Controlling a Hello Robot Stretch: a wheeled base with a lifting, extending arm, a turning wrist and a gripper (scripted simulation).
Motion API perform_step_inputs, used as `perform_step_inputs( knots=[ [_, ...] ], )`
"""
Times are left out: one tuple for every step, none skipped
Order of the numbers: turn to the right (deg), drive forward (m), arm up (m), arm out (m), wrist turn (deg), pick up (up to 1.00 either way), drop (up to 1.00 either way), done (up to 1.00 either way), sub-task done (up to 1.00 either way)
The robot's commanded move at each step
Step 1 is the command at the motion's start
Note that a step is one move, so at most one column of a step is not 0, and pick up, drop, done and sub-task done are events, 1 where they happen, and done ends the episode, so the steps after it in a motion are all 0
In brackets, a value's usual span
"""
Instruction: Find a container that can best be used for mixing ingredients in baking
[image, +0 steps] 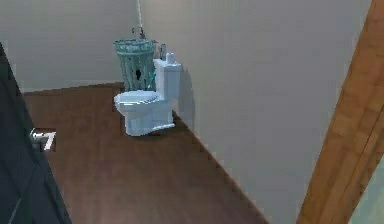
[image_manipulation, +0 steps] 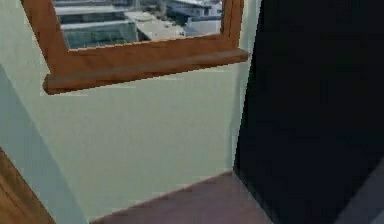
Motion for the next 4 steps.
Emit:
perform_step_inputs(
  knots=[
    [-15.0, 0.00, 0.00, 0.00, 0.0, 0.00, 0.00, 0.00, 0.00],
    [0.0, 0.80, 0.00, 0.00, 0.0, 0.00, 0.00, 0.00, 0.00],
    [-9.0, 0.00, 0.00, 0.00, 0.0, 0.00, 0.00, 0.00, 0.00],
    [0.0, 0.50, 0.00, 0.00, 0.0, 0.00, 0.00, 0.00, 0.00]
  ],
)
